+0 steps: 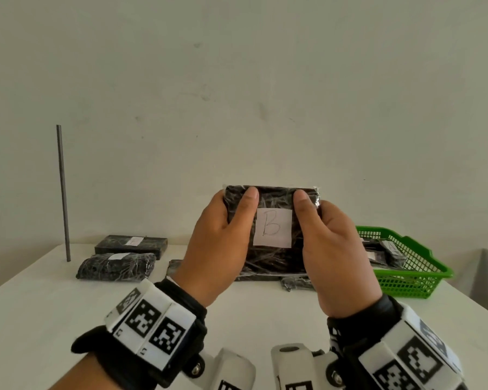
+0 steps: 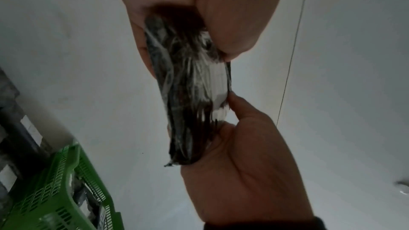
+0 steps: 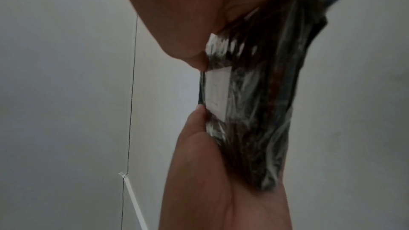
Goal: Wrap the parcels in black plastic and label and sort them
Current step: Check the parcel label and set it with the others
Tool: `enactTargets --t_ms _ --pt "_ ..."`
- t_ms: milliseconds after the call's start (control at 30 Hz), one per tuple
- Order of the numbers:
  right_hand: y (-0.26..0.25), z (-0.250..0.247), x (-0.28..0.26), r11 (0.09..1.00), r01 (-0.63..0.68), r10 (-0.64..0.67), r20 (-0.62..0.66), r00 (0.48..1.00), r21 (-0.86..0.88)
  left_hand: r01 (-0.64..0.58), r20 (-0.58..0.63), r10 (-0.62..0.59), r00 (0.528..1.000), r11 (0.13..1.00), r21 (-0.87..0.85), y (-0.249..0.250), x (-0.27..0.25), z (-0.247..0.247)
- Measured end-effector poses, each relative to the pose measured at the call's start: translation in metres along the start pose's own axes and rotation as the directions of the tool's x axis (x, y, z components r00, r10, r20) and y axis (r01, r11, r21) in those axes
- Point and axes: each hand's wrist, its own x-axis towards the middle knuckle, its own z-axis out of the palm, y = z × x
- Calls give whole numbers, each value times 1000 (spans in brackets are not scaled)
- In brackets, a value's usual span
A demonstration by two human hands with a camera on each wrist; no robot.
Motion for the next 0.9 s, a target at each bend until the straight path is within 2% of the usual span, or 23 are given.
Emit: enactTargets --t_ms 67,167,467,633,700,800,900 --pt "1 2 -1 1000 -10 11 -52 999 20 15 -9 -16 1000 1000 -12 -3 -2 1" --pt "-1 2 -2 999 20 -18 -71 997 29 -46 -41 46 998 999 -10 -4 -6 2" --pt "-9 3 -2 994 104 -102 76 992 -31 -89 -34 88 995 996 -29 5 -8 -10" --pt "-6 4 -2 990 102 -95 74 993 -99 25 104 -17 994 997 -75 4 -7 -24" --pt "-5 4 -4 990 83 -75 70 995 -116 66 122 -56 991 995 -80 1 -7 -28" --pt "-4 5 -8 971 130 -121 56 991 -200 164 127 -147 981 978 -132 -3 -6 -32" --pt "-6 4 -10 989 108 -105 28 994 -103 123 106 -110 988 985 -119 -8 -9 -32"
